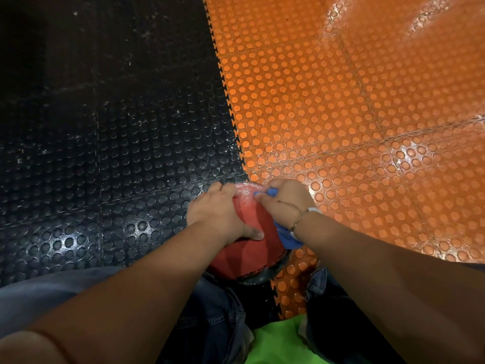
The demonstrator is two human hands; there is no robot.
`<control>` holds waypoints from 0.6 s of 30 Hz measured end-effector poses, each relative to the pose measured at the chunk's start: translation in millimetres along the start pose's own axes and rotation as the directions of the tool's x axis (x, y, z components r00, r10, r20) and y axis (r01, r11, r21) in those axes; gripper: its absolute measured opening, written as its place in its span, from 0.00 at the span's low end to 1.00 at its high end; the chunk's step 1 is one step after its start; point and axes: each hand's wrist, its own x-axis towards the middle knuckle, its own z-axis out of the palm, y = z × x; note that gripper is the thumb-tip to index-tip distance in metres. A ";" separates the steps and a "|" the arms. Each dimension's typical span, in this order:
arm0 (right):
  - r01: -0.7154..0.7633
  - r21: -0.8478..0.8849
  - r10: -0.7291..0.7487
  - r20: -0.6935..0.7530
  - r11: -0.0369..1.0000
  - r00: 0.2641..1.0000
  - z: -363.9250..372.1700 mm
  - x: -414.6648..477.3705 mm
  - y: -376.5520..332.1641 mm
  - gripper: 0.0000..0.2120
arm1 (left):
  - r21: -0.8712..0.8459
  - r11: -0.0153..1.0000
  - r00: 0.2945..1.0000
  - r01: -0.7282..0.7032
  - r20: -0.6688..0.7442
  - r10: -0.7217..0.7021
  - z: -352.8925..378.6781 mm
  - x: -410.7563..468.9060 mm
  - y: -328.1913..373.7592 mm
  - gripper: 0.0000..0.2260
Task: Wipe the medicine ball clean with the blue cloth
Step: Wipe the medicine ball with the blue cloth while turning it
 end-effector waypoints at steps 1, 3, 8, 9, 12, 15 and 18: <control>0.004 0.032 -0.005 0.015 0.999 1.000 -0.4 1.7 -0.4 0.07 | -0.001 1.000 1.000 0.002 -0.001 -0.002 -0.6 0.2 -0.2 0.46; -0.057 0.074 0.057 0.005 0.996 0.998 -5.5 7.5 6.3 0.08 | -0.004 1.000 1.000 0.003 -0.007 -0.003 -0.2 -0.1 0.4 0.46; -0.272 -0.012 0.272 -0.003 0.962 0.962 -16.7 16.9 23.7 0.10 | -0.042 0.999 0.999 -0.023 -0.029 0.022 7.1 -4.3 5.0 0.47; -0.226 0.014 0.226 0.020 0.974 0.974 -17.3 17.3 23.3 0.10 | -0.046 0.999 0.999 -0.025 -0.031 0.023 7.9 -4.8 5.4 0.46; -0.113 0.144 0.101 0.087 0.983 0.991 -19.5 15.7 17.7 0.07 | -0.076 0.997 0.999 -0.026 -0.032 0.023 7.5 -3.5 3.9 0.46; -0.215 0.013 0.214 0.053 0.976 0.975 -22.8 19.4 18.3 0.10 | -0.089 0.995 0.999 -0.044 -0.034 0.041 7.9 -4.2 1.8 0.47; -0.252 -0.059 0.254 0.029 0.966 0.967 -21.0 22.0 16.4 0.12 | -0.086 0.995 0.998 -0.055 -0.037 0.052 9.8 -5.7 0.9 0.47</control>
